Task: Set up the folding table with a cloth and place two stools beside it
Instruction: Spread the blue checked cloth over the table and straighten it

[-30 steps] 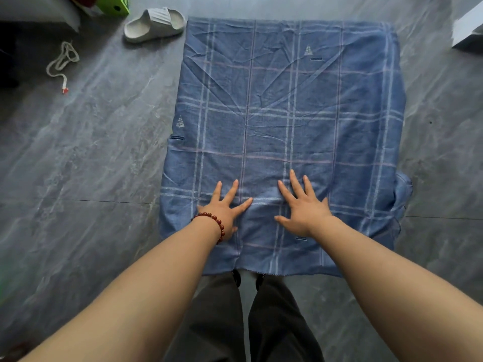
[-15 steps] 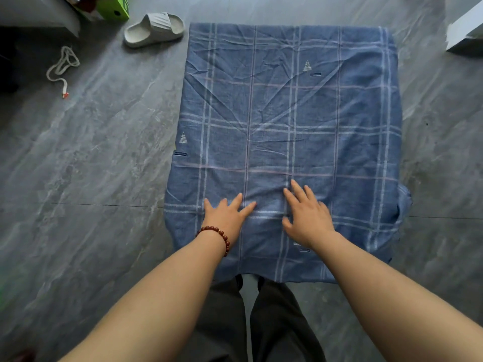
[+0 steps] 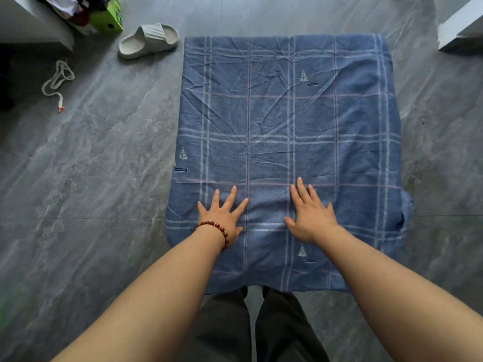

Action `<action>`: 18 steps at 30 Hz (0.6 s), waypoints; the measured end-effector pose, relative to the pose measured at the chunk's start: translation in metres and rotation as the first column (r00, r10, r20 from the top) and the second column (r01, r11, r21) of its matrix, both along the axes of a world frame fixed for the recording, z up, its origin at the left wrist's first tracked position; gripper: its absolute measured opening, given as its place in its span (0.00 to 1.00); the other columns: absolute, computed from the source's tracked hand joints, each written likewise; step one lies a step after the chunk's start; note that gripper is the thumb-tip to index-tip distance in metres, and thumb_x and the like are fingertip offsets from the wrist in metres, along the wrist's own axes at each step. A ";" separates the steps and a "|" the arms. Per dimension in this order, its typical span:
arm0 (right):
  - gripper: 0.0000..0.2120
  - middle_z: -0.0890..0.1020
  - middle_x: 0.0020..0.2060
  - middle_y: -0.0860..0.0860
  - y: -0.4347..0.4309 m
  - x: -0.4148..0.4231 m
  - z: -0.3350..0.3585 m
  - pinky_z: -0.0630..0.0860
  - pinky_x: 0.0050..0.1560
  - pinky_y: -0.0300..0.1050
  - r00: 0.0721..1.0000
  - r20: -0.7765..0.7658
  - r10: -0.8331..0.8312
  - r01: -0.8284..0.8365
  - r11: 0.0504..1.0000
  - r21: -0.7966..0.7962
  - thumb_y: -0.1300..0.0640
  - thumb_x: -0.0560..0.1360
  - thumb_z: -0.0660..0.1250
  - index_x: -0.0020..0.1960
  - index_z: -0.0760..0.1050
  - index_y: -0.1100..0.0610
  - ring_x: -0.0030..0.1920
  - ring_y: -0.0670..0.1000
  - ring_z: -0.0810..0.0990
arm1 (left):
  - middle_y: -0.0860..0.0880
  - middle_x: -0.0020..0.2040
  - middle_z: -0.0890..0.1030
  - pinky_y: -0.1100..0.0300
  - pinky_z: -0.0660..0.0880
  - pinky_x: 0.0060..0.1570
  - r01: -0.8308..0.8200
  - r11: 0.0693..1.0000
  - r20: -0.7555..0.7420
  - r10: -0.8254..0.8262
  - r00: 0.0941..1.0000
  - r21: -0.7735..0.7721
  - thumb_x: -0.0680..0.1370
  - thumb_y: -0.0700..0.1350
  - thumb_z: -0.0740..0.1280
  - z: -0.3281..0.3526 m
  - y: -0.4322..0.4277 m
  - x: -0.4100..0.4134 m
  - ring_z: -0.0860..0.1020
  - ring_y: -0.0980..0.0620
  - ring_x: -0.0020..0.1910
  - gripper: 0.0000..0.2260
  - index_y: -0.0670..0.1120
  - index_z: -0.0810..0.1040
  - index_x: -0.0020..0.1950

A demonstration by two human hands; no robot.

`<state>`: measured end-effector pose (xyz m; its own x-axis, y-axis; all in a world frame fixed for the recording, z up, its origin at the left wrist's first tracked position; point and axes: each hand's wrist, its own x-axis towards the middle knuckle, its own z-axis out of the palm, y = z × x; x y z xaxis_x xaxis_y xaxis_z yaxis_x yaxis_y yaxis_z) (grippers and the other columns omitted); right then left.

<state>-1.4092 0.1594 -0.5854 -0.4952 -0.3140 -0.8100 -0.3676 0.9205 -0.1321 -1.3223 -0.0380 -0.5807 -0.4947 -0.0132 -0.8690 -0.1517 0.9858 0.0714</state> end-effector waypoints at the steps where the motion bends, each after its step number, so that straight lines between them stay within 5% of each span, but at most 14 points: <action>1: 0.38 0.31 0.74 0.45 -0.001 -0.001 0.001 0.50 0.71 0.67 1.000 0.011 -0.006 0.006 1.000 0.004 0.42 0.78 0.55 0.76 0.34 0.50 0.76 0.51 0.37 | 0.53 0.74 0.30 0.30 0.48 0.67 0.006 1.000 0.012 -0.006 1.000 0.003 0.80 0.58 0.52 0.001 -0.001 -0.001 0.36 0.40 0.74 0.30 0.60 0.34 0.74; 11: 0.37 0.35 0.76 0.47 -0.009 0.003 0.009 0.52 0.72 0.63 0.999 0.018 -0.045 0.045 0.998 0.034 0.44 0.78 0.55 0.77 0.36 0.52 0.77 0.52 0.41 | 0.52 0.76 0.35 0.31 0.46 0.67 0.058 0.998 0.061 -0.060 0.996 0.024 0.80 0.58 0.50 0.010 -0.007 -0.008 0.43 0.40 0.75 0.29 0.61 0.33 0.73; 18: 0.30 0.46 0.77 0.46 -0.019 -0.014 0.027 0.64 0.68 0.55 0.981 -0.114 -0.160 0.147 0.983 -0.113 0.52 0.80 0.55 0.77 0.46 0.53 0.76 0.52 0.51 | 0.51 0.77 0.50 0.30 0.49 0.66 0.072 0.996 -0.189 -0.062 0.980 0.049 0.81 0.50 0.53 0.027 0.000 -0.052 0.53 0.41 0.74 0.28 0.60 0.41 0.75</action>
